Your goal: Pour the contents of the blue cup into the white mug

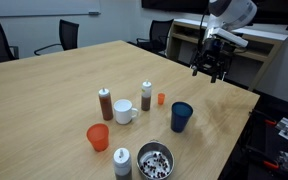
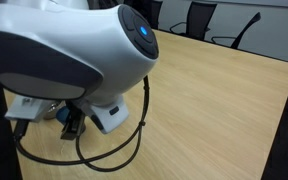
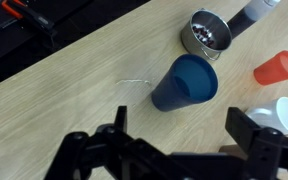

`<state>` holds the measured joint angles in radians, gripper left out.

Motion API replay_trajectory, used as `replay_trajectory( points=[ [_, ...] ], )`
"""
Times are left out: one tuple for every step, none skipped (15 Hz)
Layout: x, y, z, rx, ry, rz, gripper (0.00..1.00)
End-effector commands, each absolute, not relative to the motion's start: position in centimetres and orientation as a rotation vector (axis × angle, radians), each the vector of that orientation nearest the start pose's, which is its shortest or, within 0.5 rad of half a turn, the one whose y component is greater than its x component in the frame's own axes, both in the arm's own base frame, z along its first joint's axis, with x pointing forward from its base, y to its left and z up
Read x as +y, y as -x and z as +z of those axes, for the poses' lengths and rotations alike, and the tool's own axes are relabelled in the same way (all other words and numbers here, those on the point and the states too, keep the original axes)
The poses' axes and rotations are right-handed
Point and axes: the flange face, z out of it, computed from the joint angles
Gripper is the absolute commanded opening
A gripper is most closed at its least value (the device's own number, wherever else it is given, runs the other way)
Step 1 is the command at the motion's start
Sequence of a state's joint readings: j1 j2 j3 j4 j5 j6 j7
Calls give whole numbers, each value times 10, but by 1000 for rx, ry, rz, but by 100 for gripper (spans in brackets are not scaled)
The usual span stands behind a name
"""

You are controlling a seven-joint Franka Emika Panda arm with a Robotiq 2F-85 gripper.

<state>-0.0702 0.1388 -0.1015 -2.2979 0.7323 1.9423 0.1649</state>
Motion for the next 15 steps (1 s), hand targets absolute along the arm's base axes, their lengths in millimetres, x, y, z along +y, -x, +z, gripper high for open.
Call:
replay_trajectory(
  points=[
    [-34,-481,261,939,2215,623,100],
    [-31,-482,255,951,2166,641,100],
    [-24,-484,244,966,2096,666,100],
    [-17,-484,232,993,2042,697,100],
    [-11,-484,221,1009,1998,719,100],
    [-6,-483,207,1034,1967,743,100],
    [-2,-482,196,1046,1934,765,100],
    [2,-480,186,1059,1904,789,100],
    [4,-479,177,1069,1883,806,100],
    [6,-477,169,1076,1857,826,100],
    [7,-476,164,1080,1835,842,100],
    [8,-476,161,1085,1817,855,100],
    [10,-476,157,1083,1803,864,100],
    [12,-477,155,1072,1785,877,100],
    [15,-477,153,1064,1771,887,100]
  ],
)
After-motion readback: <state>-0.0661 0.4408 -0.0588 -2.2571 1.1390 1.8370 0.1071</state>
